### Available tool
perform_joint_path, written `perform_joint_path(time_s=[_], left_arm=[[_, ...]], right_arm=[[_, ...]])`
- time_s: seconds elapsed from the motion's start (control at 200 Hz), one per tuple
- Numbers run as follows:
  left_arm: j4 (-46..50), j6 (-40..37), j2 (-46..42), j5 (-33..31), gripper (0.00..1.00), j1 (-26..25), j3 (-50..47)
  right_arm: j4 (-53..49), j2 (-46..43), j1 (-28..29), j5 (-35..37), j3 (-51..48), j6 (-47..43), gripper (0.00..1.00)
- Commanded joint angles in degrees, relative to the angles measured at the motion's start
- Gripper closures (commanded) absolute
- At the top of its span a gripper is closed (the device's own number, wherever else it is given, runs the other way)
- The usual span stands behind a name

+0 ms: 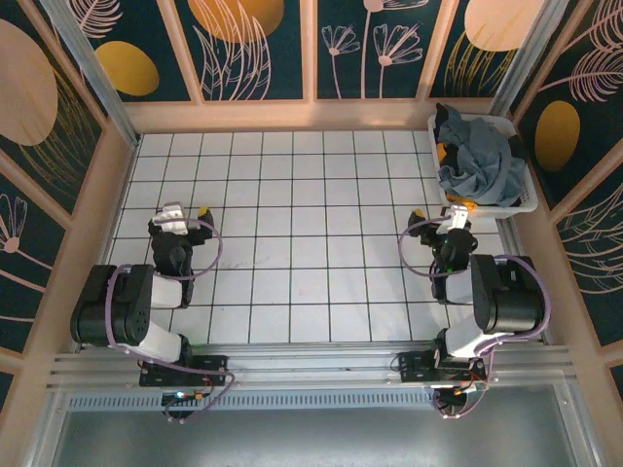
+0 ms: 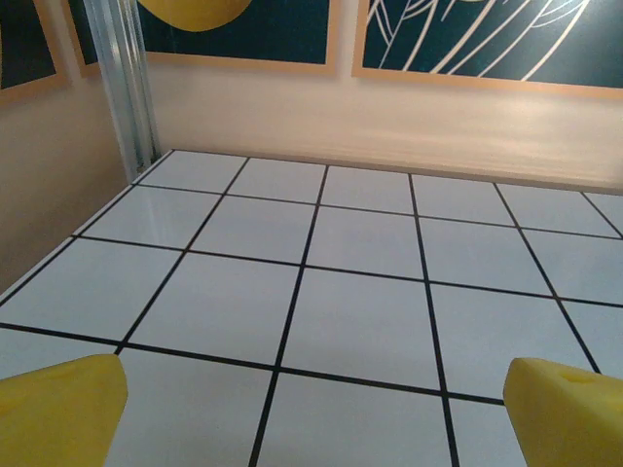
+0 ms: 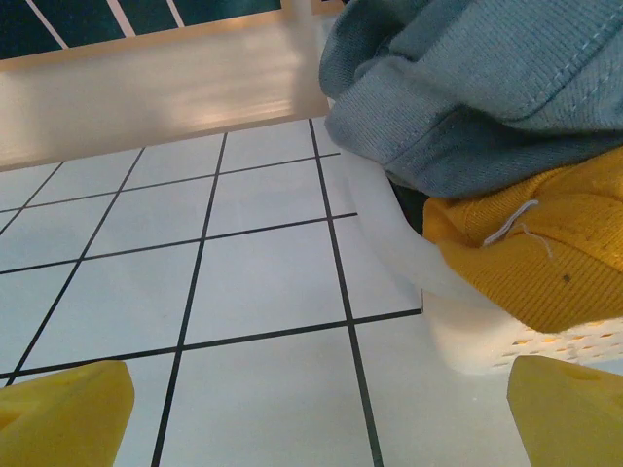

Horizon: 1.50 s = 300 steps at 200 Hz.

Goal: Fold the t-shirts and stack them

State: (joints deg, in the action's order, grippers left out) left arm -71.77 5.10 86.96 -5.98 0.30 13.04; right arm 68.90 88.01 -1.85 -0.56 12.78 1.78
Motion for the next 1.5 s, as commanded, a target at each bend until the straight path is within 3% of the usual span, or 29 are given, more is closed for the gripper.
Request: perform_joint_path(time_s=[0.0,0.711,0.796,0.891,0.951,1.016,1.076,1.131,1.161,1.196,1.276,1.366,1.496], left_arm=[[-0.2,-0.8,-0.1,1.0,0.01,-0.1,0.8],[-0.2,-0.8,-0.2,1.0,0.01,-0.1,0.8],[0.1,-0.6,-2.1,-0.7,0.01,-0.2,0.2],[13.7,-0.3,-11.0,-8.1,0.01,-1.9,4.1],[16.6,-0.5,-16.4,-10.4,0.01,-3.4,6.5],[20.5,-0.5,-20.2,-15.2,0.01,-5.8,11.8],[35.1,16.2,-20.6,-25.1,0.01,-5.9,22.8],[65.4,37.0,-18.4,-29.9,0.01,-5.9,37.8],[73.6,43.7,-16.3,-31.7,0.01,-5.9,44.0],[76.8,46.3,-13.6,-29.9,0.01,-5.7,48.4],[75.9,41.8,-7.4,-15.4,0.01,-5.7,57.2],[74.8,42.6,-2.2,-4.0,0.01,-7.6,63.3],[73.5,38.2,0.8,3.0,0.01,-13.9,68.2]], right_arm=[[1.7,0.1,-0.3,-1.2,1.1,-1.0,0.01],[1.8,0.1,-0.2,-1.2,0.9,-1.2,0.01],[-1.3,-3.1,1.4,2.6,1.3,-1.8,0.01],[-16.2,-13.5,6.0,9.4,6.8,-4.6,0.01],[-21.7,-20.4,10.9,15.1,11.1,-6.6,0.01],[-35.1,-24.2,14.4,23.6,22.5,-0.9,0.01],[-56.9,-22.9,12.0,22.2,37.1,10.8,0.01],[-71.8,-19.5,8.7,24.6,48.4,21.1,0.01],[-75.4,-17.2,6.2,21.6,52.7,21.0,0.01],[-79.4,-14.2,4.2,20.7,57.5,20.8,0.01],[-88.4,-6.7,1.2,24.5,67.8,22.0,0.01],[-92.3,-0.9,-3.5,21.0,74.1,20.6,0.02],[-96.3,6.2,-9.9,15.0,79.1,20.1,0.07]])
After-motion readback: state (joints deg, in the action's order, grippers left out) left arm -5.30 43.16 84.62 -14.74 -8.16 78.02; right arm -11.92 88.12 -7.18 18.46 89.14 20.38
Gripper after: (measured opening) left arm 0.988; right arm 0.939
